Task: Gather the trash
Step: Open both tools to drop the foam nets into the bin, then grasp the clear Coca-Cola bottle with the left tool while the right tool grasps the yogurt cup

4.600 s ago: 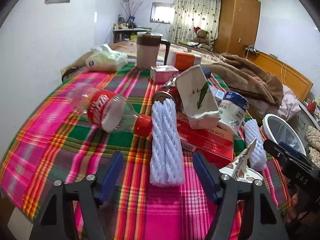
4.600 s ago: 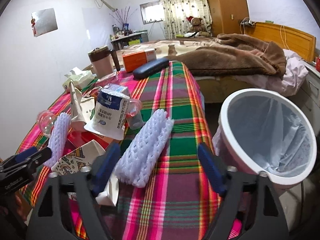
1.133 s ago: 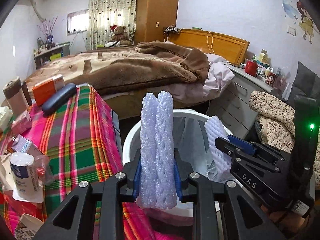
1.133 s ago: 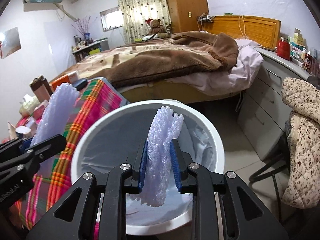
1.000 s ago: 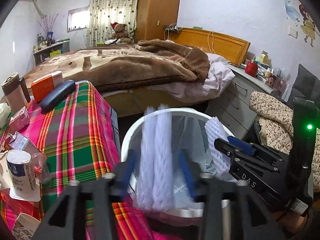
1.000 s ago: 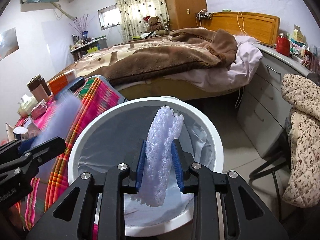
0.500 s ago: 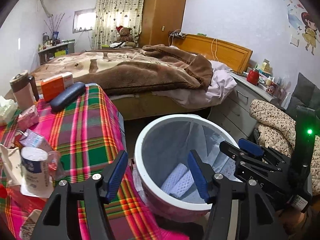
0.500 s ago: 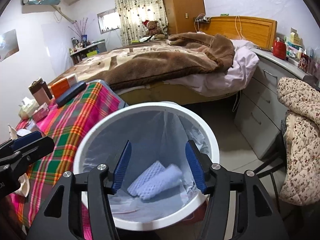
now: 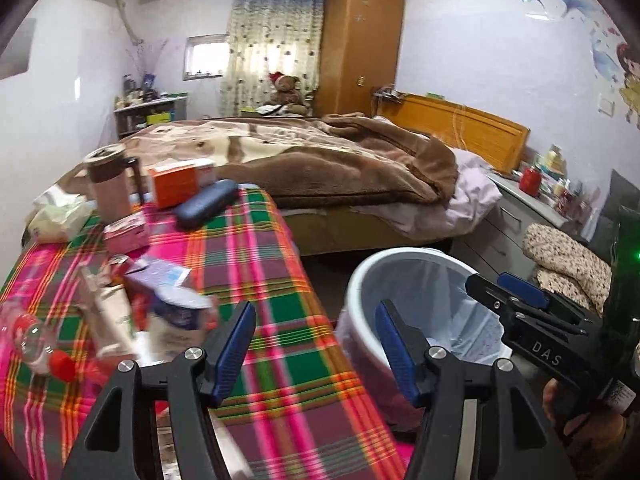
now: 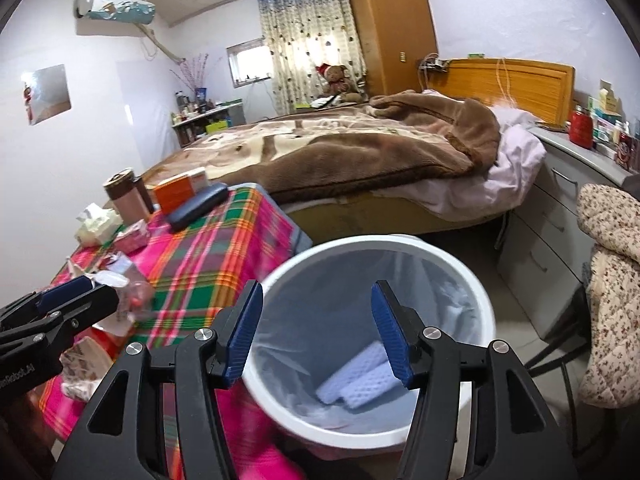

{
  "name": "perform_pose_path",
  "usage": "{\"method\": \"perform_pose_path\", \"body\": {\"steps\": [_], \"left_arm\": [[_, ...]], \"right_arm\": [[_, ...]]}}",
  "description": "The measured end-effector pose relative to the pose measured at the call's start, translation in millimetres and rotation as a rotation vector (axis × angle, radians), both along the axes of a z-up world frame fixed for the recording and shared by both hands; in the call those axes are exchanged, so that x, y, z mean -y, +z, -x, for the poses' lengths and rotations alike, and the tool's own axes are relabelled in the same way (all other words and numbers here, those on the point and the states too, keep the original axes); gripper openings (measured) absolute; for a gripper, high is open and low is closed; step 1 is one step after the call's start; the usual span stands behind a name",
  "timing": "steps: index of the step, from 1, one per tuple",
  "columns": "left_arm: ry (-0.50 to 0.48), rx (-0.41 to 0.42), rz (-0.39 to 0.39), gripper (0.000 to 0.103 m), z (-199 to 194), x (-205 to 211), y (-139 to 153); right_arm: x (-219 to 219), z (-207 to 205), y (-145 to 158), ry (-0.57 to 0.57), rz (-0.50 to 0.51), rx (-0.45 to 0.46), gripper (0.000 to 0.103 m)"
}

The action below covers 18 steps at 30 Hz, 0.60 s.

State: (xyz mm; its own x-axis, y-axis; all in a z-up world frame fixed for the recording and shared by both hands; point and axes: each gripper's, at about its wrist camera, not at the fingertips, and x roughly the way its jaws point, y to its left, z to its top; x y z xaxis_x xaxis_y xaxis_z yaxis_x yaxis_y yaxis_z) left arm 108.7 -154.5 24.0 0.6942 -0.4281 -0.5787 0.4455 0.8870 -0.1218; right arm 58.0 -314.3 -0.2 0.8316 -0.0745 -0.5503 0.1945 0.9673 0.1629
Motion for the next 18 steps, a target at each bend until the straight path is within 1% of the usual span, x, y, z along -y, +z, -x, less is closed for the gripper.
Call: {"method": "perform_pose_path", "body": {"steps": [7, 18], "left_arm": [[0.135, -0.011, 0.008, 0.062, -13.0, -62.4, -1.0], [0.305, -0.003, 0.009, 0.064, -29.2, -145.0, -1.9]], "right_arm": [[-30.5, -16.0, -4.1, 0.067, -0.041, 0.008, 0.058], [-75.4, -41.4, -7.5, 0.169, -0.079, -0.013, 0.058]]}}
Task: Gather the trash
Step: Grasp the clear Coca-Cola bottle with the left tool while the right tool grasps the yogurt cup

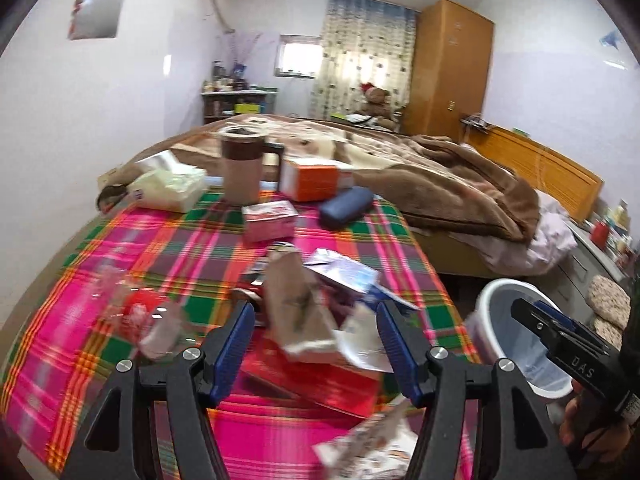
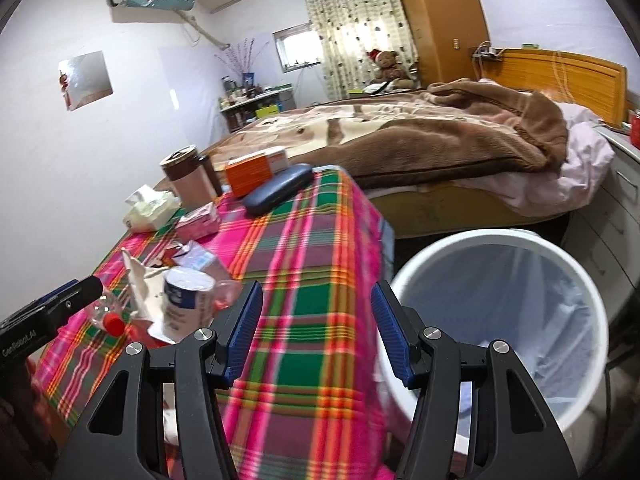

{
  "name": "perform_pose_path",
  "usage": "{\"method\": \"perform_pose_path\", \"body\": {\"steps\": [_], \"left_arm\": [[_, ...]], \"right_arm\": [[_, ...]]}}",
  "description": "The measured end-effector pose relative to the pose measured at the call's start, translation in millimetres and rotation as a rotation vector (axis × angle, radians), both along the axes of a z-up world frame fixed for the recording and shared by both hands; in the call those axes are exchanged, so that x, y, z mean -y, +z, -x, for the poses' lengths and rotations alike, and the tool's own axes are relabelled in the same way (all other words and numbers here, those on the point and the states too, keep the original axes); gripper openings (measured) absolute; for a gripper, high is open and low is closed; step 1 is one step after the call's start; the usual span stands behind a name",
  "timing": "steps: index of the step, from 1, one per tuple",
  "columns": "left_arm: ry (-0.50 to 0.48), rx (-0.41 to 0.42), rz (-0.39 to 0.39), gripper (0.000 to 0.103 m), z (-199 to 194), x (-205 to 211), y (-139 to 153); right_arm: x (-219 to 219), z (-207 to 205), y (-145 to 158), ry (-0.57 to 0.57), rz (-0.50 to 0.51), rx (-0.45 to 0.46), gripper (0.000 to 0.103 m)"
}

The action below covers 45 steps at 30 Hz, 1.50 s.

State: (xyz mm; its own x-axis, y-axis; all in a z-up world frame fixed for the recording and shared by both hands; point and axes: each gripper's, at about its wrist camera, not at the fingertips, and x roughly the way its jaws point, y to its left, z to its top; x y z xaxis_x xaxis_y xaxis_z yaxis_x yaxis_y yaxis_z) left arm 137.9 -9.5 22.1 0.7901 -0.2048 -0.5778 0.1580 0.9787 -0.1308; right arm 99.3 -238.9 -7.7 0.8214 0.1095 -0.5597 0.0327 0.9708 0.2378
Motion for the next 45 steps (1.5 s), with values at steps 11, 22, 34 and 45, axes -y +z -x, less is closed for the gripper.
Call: {"method": "perform_pose_path", "body": {"steps": [11, 22, 34, 45], "left_arm": [[0.147, -0.043, 0.052, 0.068, -22.8, -77.1, -16.5], [0.249, -0.144, 0.105, 0.071, -63.0, -131.7, -40.4], [0.245, -0.237, 0.189, 0.072, -97.9, -138.9, -64.3], [0.189, -0.288, 0.116, 0.073, -124.3, -115.3, -73.0]], "right_arm": [[-46.2, -17.1, -8.4, 0.128, -0.034, -0.042, 0.064], [-71.1, -40.9, -16.7, 0.158, -0.072, -0.103, 0.07], [-79.0, -54.4, -22.7, 0.151, -0.061, -0.15, 0.07], [-89.9, -57.2, -27.9, 0.178, -0.053, -0.172, 0.069]]}}
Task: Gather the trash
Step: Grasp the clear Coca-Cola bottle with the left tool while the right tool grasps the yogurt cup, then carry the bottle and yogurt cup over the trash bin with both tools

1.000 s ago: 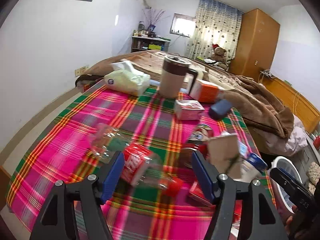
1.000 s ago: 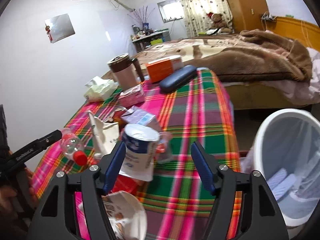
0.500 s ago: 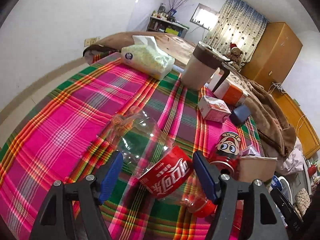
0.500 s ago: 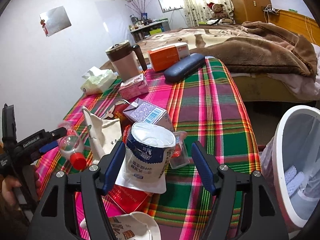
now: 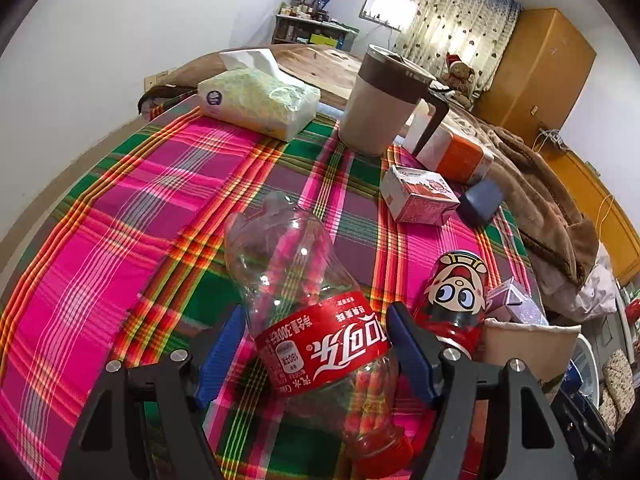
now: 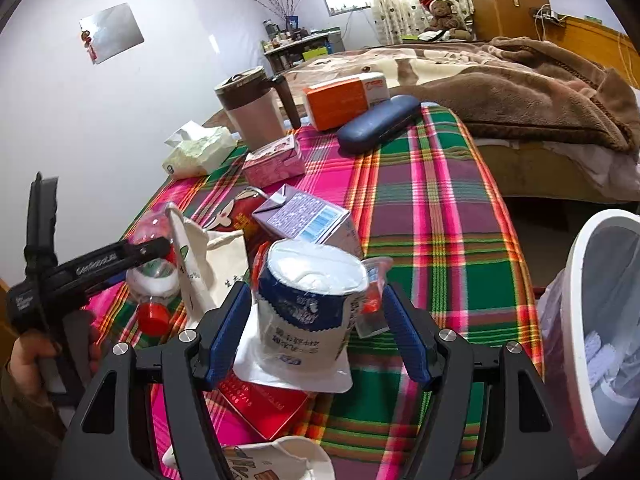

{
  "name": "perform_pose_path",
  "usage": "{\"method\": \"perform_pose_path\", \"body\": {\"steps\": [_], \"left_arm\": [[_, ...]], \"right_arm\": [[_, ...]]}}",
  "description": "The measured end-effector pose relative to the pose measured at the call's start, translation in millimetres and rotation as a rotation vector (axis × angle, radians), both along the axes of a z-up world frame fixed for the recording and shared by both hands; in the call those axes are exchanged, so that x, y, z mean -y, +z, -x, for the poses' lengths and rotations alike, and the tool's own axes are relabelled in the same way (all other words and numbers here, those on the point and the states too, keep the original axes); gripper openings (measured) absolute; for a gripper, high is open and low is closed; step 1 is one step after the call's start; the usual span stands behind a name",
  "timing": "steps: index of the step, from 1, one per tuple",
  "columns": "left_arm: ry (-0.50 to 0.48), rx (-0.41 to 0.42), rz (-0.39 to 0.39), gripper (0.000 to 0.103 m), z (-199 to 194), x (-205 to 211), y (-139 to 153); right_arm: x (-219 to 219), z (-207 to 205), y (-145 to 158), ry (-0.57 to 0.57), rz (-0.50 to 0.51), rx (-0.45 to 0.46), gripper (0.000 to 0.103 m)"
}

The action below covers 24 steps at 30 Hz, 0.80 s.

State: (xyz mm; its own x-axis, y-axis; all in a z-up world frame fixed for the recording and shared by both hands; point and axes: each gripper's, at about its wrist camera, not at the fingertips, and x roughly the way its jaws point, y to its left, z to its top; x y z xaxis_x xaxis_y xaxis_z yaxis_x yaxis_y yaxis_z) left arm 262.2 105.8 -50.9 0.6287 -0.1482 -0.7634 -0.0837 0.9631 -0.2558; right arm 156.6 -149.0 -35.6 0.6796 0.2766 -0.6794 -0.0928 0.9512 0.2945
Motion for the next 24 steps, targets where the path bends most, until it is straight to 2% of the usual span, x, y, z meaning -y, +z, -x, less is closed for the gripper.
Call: {"method": "perform_pose_path", "body": {"steps": [4, 6, 9, 19, 24], "left_arm": [[-0.016, -0.017, -0.004, 0.073, -9.3, 2.4, -4.9], [-0.013, -0.044, -0.001, 0.073, -12.3, 2.1, -9.2], [-0.021, -0.042, 0.011, 0.07, -10.1, 3.3, -10.7], [-0.014, 0.009, 0.014, 0.069, 1.8, 1.3, -2.2], [-0.028, 0.057, -0.018, 0.069, 15.5, 4.5, 11.4]], "right_arm": [[-3.6, 2.7, 0.4, 0.003, 0.016, 0.012, 0.068], [-3.5, 3.3, 0.3, -0.002, 0.018, 0.013, 0.057], [-1.3, 3.4, -0.4, -0.004, 0.007, 0.013, 0.057], [0.3, 5.5, 1.3, -0.016, 0.013, 0.035, 0.056], [2.0, 7.9, 5.0, -0.02, 0.013, 0.052, 0.056]]}}
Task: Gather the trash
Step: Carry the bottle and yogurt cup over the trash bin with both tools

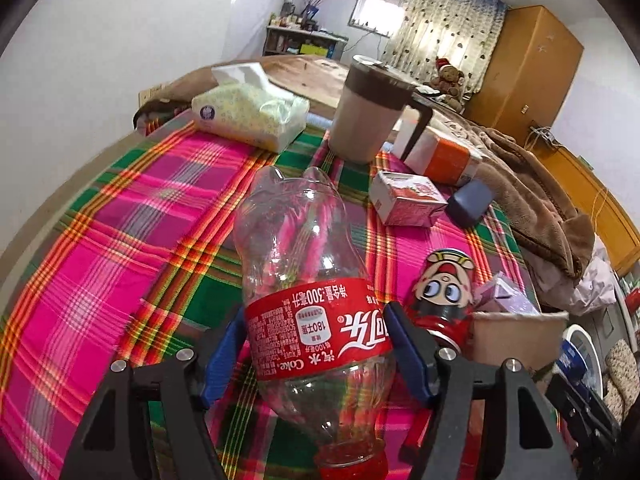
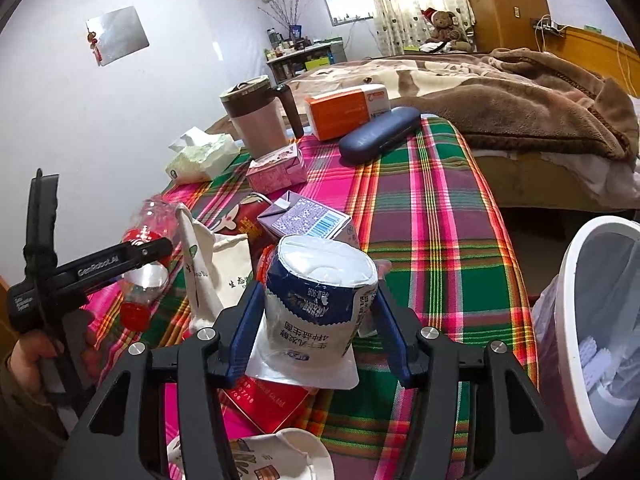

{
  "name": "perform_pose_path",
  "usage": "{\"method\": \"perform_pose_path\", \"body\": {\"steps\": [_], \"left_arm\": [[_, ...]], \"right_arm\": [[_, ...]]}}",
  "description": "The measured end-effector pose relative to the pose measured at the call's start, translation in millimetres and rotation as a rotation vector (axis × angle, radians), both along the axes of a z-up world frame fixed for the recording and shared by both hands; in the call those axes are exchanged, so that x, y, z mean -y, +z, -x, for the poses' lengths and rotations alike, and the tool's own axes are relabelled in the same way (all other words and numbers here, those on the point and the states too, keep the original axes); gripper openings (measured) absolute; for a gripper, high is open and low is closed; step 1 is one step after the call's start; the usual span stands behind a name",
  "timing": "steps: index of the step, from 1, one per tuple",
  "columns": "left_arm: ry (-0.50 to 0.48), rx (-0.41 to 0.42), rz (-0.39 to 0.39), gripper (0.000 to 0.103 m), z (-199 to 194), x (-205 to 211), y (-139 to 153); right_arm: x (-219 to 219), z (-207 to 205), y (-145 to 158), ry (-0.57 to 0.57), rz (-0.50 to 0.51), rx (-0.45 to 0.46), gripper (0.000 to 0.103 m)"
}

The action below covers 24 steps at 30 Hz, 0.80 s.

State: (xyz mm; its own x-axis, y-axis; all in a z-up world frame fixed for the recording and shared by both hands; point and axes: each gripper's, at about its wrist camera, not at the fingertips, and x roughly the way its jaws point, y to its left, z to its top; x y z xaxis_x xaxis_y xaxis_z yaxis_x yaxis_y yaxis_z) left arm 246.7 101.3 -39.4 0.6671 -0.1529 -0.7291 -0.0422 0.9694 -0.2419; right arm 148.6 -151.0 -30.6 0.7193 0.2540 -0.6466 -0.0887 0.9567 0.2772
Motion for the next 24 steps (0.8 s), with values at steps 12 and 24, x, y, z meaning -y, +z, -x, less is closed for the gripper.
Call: {"method": "perform_pose_path", "body": {"steps": [12, 24], "left_arm": [[-0.052, 0.075, -0.019, 0.069, 38.5, 16.6, 28.2], [-0.116, 0.18, -0.072, 0.069, 77.8, 49.2, 65.7]], "right_arm": [[11.8, 13.9, 15.5, -0.015, -0.018, 0.055, 0.056], [37.7, 35.1, 37.1, -0.064, -0.024, 0.125, 0.056]]}}
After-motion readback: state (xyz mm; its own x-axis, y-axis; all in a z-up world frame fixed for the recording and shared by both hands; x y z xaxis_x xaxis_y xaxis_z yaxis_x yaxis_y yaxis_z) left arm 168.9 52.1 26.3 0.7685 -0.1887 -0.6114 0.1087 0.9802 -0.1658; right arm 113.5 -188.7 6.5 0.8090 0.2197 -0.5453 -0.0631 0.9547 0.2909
